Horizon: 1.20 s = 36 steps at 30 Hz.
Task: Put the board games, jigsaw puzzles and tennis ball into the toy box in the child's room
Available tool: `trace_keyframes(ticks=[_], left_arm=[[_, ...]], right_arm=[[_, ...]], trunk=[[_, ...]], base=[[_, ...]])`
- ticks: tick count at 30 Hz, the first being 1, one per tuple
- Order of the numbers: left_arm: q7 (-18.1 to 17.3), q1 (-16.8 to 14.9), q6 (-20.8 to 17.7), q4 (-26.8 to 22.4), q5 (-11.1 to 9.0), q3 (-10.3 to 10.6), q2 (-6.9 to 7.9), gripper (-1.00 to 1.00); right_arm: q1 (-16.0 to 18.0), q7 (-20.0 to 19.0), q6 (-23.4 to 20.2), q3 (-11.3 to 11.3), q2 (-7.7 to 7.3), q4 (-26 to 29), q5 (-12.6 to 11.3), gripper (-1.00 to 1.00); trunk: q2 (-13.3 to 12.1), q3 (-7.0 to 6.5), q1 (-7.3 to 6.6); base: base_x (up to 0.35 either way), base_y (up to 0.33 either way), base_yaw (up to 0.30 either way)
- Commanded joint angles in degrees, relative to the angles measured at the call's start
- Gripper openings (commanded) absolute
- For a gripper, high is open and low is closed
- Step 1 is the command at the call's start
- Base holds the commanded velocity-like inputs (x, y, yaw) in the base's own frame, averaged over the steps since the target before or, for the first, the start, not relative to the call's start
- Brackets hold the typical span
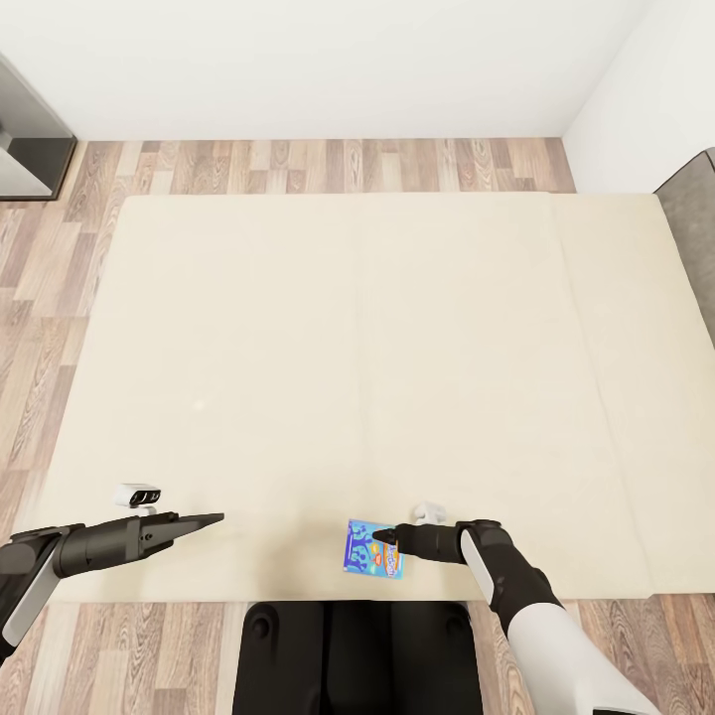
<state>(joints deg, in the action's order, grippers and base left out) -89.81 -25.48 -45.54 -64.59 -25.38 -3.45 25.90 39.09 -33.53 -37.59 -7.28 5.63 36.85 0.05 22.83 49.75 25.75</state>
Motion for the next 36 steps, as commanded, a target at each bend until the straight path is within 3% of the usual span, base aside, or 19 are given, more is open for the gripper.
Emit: trace_keyframes(ticks=[1, 36], left_arm=[[-0.2, 0.0, -0.6, 0.0, 0.0, 0.0, 0.02, 1.0], [-0.2, 0.0, -0.6, 0.1, -0.1, 0.0, 0.2, 1.0]], right_arm=[[0.0, -0.2, -0.5, -0.4, 0.08, 0.1, 0.0, 1.0], [0.3, -0.1, -0.5, -0.4, 0.25, 0.6, -0.2, 1.0]], trunk=[[0.1, 0.06, 0.03], [0.1, 0.06, 0.03]], base=[[0.0, 0.0, 0.0], [0.0, 0.0, 0.0]])
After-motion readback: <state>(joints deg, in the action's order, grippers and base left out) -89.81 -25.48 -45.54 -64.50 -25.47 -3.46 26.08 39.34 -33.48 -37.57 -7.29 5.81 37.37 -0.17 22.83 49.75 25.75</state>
